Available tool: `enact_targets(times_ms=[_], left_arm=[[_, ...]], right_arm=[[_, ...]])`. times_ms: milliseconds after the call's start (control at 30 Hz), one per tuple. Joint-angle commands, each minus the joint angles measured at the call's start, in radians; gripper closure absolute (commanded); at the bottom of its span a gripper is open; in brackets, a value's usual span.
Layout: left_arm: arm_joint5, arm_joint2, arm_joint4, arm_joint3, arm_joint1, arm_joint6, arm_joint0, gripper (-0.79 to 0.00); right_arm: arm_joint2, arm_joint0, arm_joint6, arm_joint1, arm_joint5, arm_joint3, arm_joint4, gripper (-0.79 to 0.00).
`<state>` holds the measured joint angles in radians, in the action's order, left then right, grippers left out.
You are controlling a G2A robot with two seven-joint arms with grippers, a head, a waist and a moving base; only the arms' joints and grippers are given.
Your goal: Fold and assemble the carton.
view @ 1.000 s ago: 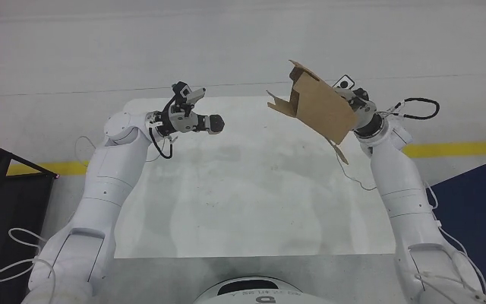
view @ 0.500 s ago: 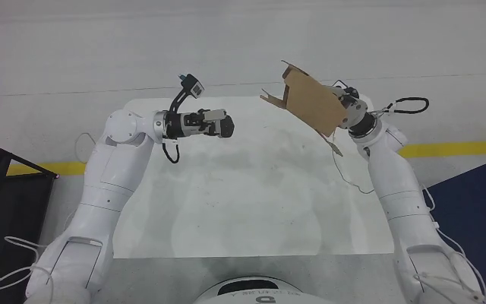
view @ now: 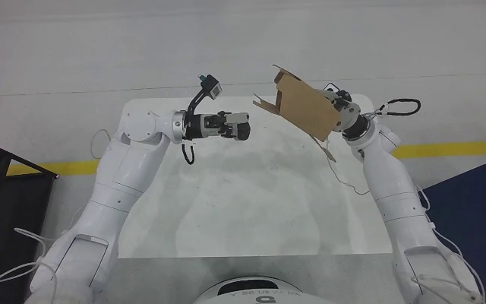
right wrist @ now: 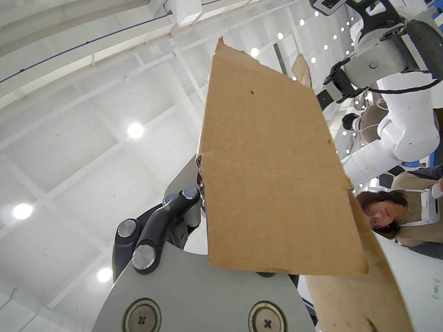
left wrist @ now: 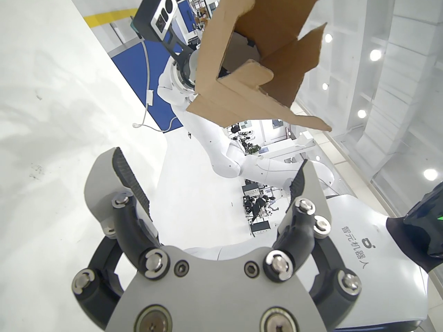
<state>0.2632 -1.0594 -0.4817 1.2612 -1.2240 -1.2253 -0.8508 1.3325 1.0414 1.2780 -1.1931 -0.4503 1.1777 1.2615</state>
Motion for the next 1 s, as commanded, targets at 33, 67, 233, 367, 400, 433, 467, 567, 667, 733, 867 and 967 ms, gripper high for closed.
enact_targets(times_ms=[33,67,233,367,400,433,467,567,667,733,867,967], left_arm=[[-0.007,0.018,-0.001,-0.007,-0.005,0.015,0.014,-0.785],[-0.010,0.023,-0.002,-0.010,-0.007,0.018,0.019,-0.785],[-0.038,0.055,0.018,-0.033,-0.016,0.028,0.056,-0.727],[-0.054,0.075,0.014,-0.054,-0.024,0.028,0.081,-0.662],[-0.057,0.081,0.013,-0.058,-0.025,0.026,0.087,-0.665],[-0.059,0.086,0.014,-0.064,-0.027,0.028,0.092,-0.677],[-0.060,0.092,0.014,-0.069,-0.029,0.029,0.096,-0.693],[-0.061,0.108,0.013,-0.084,-0.035,0.027,0.107,-0.776],[-0.063,0.118,0.010,-0.100,-0.040,0.027,0.116,-0.760],[-0.066,0.123,0.010,-0.110,-0.042,0.030,0.121,-0.751],[-0.071,0.131,0.008,-0.124,-0.046,0.032,0.127,-0.723],[-0.069,0.136,0.012,-0.129,-0.049,0.035,0.130,-0.705]], right_arm=[[-0.009,0.005,0.001,-0.001,-0.010,0.012,0.002,0.000],[-0.012,0.006,0.001,-0.001,-0.014,0.016,0.001,0.000],[-0.026,0.006,0.005,-0.002,-0.033,0.025,0.007,0.000],[-0.038,0.005,0.005,-0.003,-0.044,0.031,0.005,0.000],[-0.042,0.005,0.003,-0.004,-0.044,0.033,0.002,0.000],[-0.045,0.005,0.002,-0.004,-0.044,0.035,0.000,0.000],[-0.049,0.005,0.002,-0.004,-0.044,0.036,-0.002,0.000],[-0.061,0.003,-0.003,-0.005,-0.045,0.035,-0.012,0.000],[-0.071,0.000,-0.010,-0.006,-0.042,0.033,-0.022,0.000],[-0.075,-0.002,-0.010,-0.007,-0.040,0.030,-0.024,0.000],[-0.080,-0.006,-0.011,-0.007,-0.036,0.025,-0.028,0.000],[-0.084,-0.008,-0.011,-0.007,-0.034,0.023,-0.030,0.000]])
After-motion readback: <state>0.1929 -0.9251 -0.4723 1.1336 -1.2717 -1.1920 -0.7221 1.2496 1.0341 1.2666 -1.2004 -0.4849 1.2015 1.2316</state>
